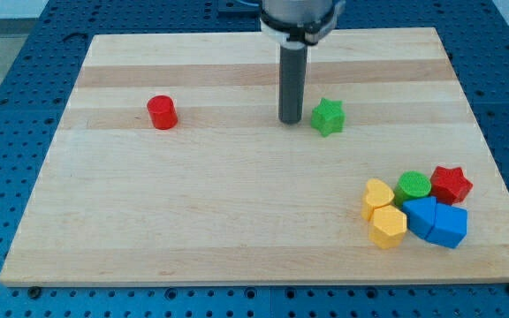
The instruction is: Push the green star above the green circle
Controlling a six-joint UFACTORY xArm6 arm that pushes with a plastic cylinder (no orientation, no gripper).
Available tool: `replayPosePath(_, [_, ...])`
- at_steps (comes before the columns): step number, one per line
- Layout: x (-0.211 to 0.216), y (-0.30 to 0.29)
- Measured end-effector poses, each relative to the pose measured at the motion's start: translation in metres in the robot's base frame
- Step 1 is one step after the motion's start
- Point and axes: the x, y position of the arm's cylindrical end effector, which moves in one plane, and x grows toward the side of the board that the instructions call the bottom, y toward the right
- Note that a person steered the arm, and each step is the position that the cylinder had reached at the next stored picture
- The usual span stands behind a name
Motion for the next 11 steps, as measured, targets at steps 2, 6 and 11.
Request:
replayPosePath(2, [0.016, 0.033])
replayPosePath(6, [0.011, -0.027])
replayPosePath(11, [-0.013, 0.076])
